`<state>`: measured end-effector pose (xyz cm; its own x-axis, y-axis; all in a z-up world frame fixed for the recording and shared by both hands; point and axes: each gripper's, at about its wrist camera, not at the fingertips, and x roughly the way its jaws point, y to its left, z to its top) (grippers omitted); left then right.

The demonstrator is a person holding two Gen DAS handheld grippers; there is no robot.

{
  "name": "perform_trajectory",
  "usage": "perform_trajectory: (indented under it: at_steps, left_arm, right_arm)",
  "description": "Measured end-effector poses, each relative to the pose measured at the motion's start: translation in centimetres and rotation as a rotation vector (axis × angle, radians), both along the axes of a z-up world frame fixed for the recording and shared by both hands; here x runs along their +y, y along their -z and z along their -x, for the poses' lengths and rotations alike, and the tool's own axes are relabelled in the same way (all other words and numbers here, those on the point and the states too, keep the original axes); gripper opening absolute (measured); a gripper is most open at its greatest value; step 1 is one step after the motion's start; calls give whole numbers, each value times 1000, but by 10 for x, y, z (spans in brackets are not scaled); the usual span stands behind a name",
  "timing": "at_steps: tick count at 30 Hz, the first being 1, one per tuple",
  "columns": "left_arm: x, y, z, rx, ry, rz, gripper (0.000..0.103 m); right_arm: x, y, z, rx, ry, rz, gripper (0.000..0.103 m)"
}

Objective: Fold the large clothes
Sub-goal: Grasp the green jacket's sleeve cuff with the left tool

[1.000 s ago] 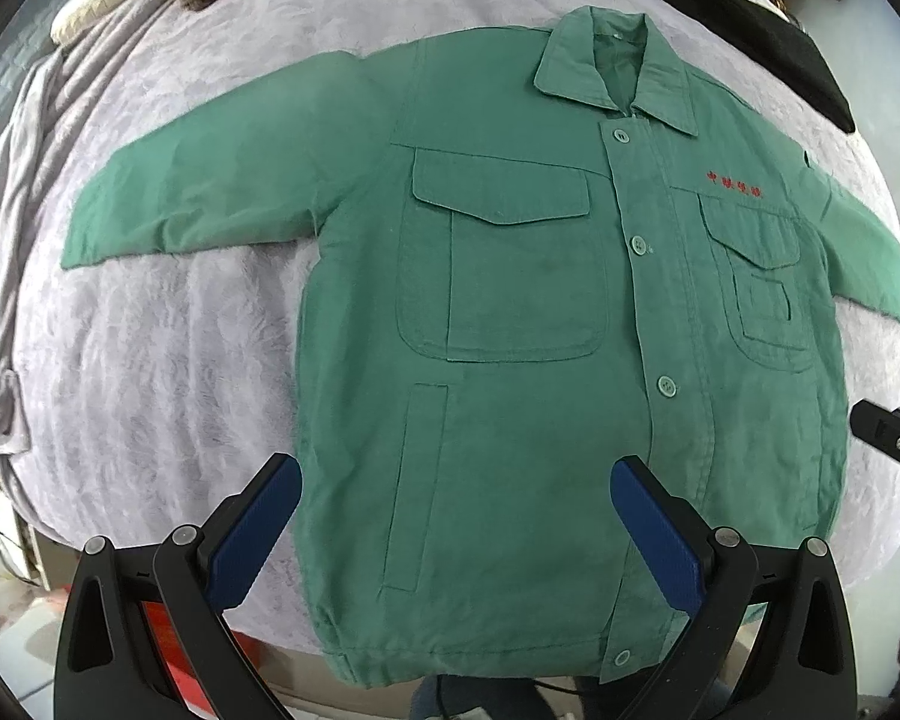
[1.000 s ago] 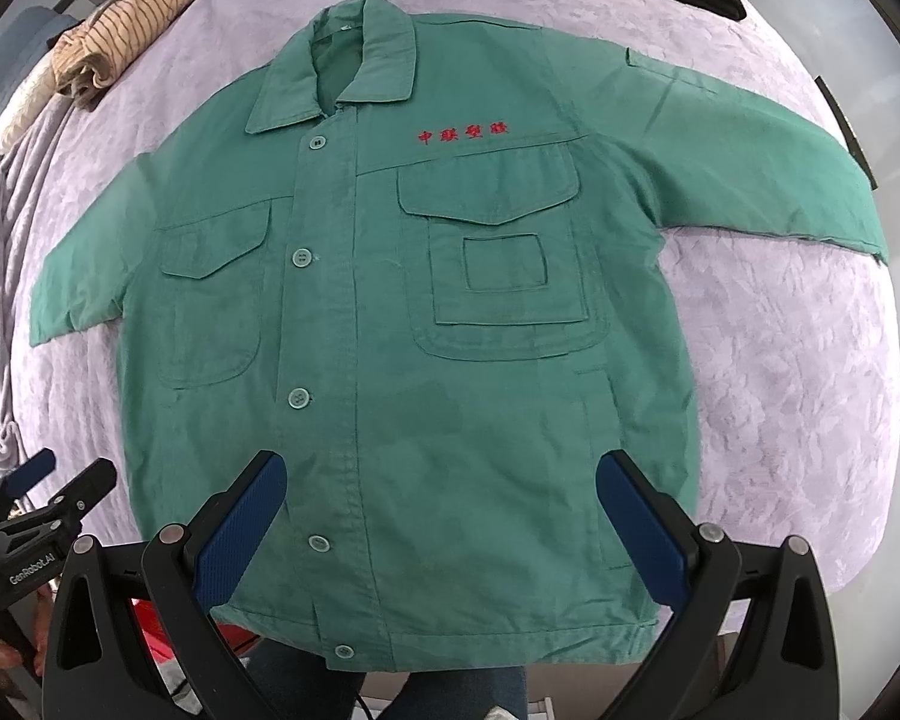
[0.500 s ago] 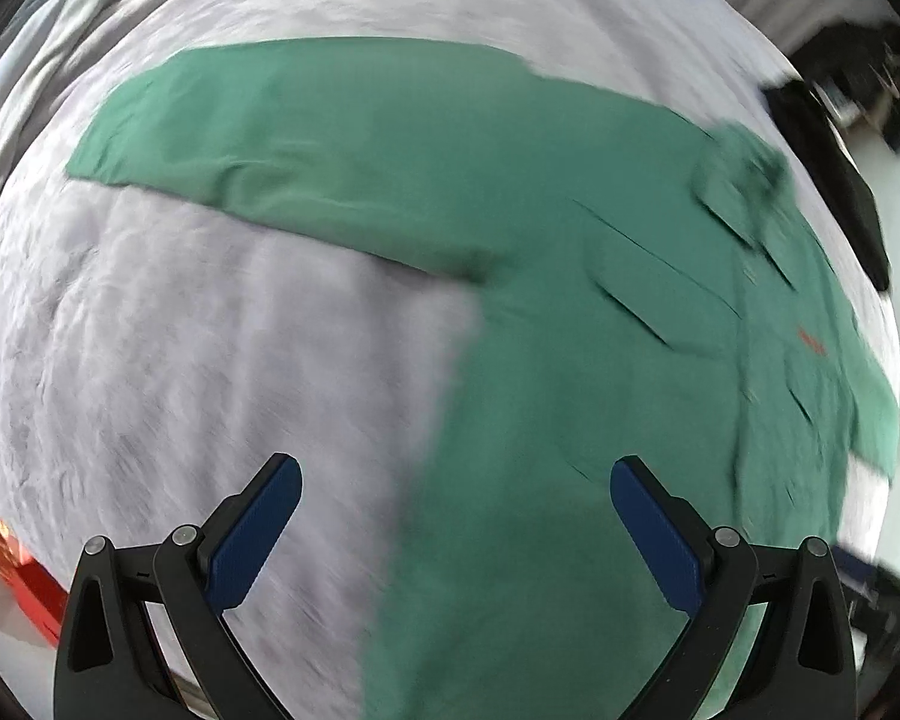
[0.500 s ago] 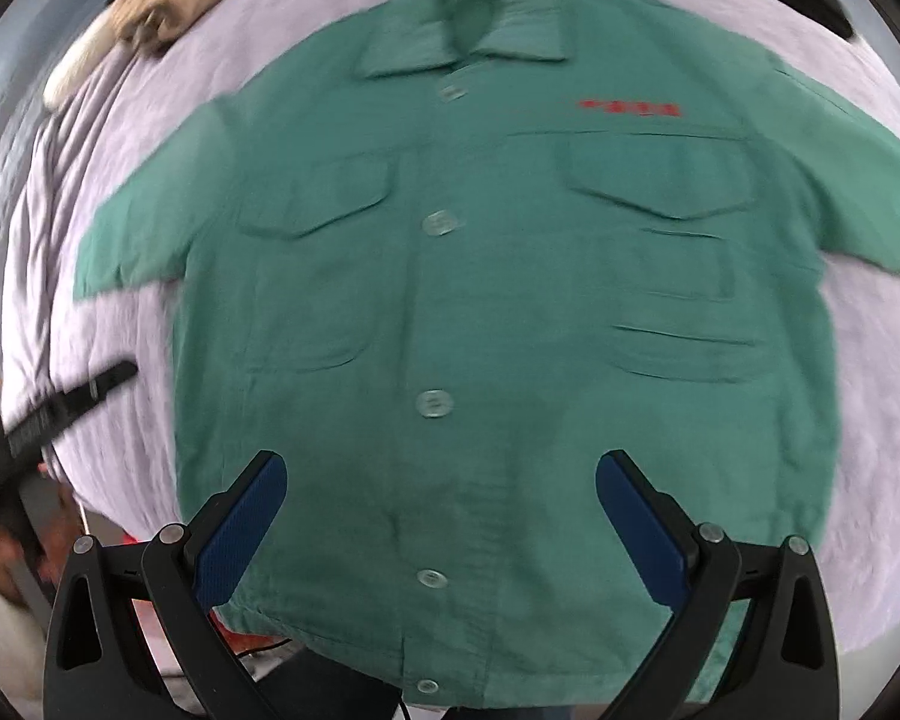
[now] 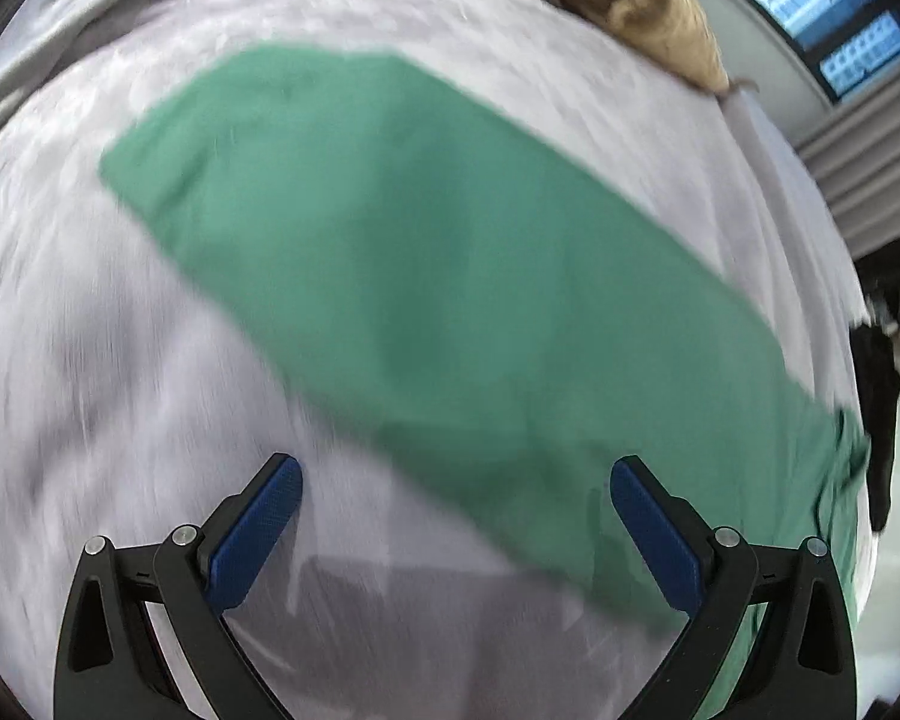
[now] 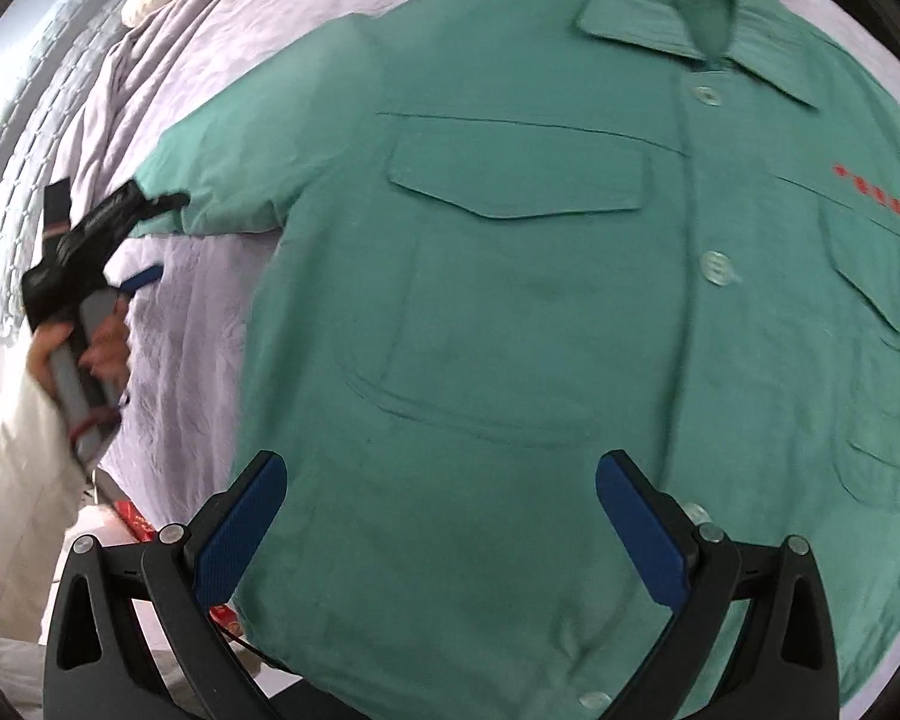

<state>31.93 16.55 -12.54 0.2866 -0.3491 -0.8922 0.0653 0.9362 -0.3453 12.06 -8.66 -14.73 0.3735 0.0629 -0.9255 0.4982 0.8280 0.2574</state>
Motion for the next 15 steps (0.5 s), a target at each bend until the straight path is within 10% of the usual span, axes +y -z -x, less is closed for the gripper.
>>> perform_trajectory:
  at_steps: [5,10,15]
  left_arm:
    - [20,0,-43,-64,-107,-26,99]
    - [40,0,-55,-86,-141,53,13]
    - [17,-41,-46,-207,-30,49,12]
  right_arm:
    - [1,5,-10,-10,-6,-6,103]
    - [-4,10,-7,-13,15,-19,103]
    - [-10,7,7,-43,38,-11,103]
